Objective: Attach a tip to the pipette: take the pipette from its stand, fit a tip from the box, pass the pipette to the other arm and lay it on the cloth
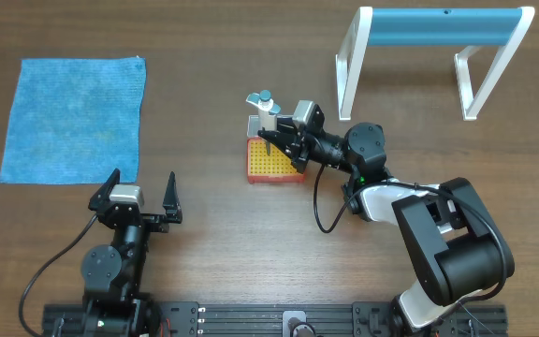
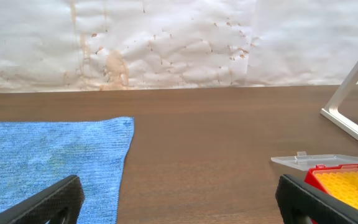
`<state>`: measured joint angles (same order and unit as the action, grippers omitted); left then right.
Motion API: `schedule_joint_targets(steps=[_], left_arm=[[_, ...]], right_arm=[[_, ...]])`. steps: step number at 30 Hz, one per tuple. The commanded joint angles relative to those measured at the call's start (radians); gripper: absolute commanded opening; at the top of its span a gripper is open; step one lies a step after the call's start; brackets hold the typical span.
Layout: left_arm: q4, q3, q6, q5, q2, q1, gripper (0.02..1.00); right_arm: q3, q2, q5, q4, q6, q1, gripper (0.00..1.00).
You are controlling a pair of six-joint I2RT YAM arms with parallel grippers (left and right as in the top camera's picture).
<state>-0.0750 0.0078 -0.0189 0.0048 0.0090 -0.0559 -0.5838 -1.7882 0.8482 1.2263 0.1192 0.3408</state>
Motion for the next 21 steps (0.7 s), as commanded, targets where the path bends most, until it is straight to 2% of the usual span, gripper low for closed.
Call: schedule_joint_targets(steps=[1, 21], left_arm=[[-0.007, -0.002, 0.020, 0.006, -0.005, -0.003, 0.998], [-0.007, -0.002, 0.020, 0.006, -0.005, -0.003, 0.998]], right_arm=[[0.007, 0.000, 0.016, -0.008, 0.015, -0.011, 0.077], [0.014, 0.017, 0.018, -0.021, 0.015, -0.010, 0.077]])
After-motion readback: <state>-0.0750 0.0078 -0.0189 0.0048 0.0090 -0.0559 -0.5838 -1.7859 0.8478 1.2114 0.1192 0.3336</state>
